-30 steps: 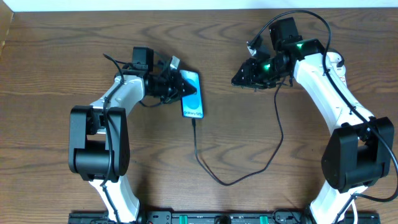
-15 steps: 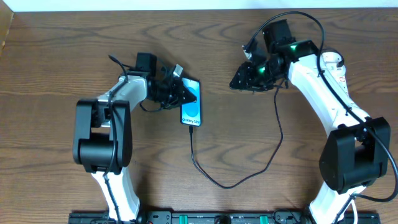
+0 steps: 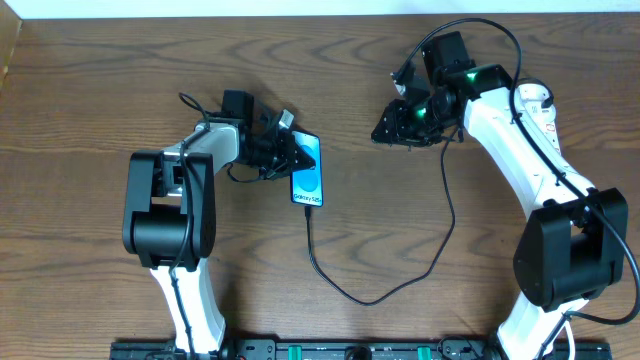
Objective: Plug charger to phone and switch on socket
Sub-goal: 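Lay the phone flat on the table and open the left gripper, then withdraw the left gripper and move the right gripper to the power strip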
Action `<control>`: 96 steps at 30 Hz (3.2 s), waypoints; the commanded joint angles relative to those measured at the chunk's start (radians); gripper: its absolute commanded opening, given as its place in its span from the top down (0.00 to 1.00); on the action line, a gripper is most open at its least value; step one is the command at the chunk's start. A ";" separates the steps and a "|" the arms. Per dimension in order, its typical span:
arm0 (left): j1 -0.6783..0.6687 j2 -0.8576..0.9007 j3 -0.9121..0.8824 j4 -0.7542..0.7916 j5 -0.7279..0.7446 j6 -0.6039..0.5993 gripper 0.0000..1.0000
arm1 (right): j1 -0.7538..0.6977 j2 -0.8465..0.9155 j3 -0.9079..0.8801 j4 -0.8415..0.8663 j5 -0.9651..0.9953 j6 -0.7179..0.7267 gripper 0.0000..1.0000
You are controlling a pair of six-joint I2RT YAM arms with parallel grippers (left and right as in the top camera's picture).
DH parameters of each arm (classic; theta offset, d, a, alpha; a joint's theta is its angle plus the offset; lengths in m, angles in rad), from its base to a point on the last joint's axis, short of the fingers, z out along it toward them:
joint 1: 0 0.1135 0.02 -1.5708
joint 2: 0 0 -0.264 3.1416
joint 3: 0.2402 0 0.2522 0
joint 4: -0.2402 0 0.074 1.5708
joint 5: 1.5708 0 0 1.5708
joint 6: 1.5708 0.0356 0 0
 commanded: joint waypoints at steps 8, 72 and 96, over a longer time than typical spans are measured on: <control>0.002 0.032 0.013 -0.018 -0.109 -0.011 0.70 | 0.007 0.001 0.005 0.000 0.021 -0.012 0.65; 0.138 -0.869 0.086 -0.272 -0.536 -0.177 0.00 | 0.005 0.001 0.005 -0.039 0.084 -0.072 0.64; 0.138 -0.872 0.085 -0.272 -0.536 -0.177 0.00 | -0.119 -0.001 0.006 -0.131 0.092 -0.118 0.69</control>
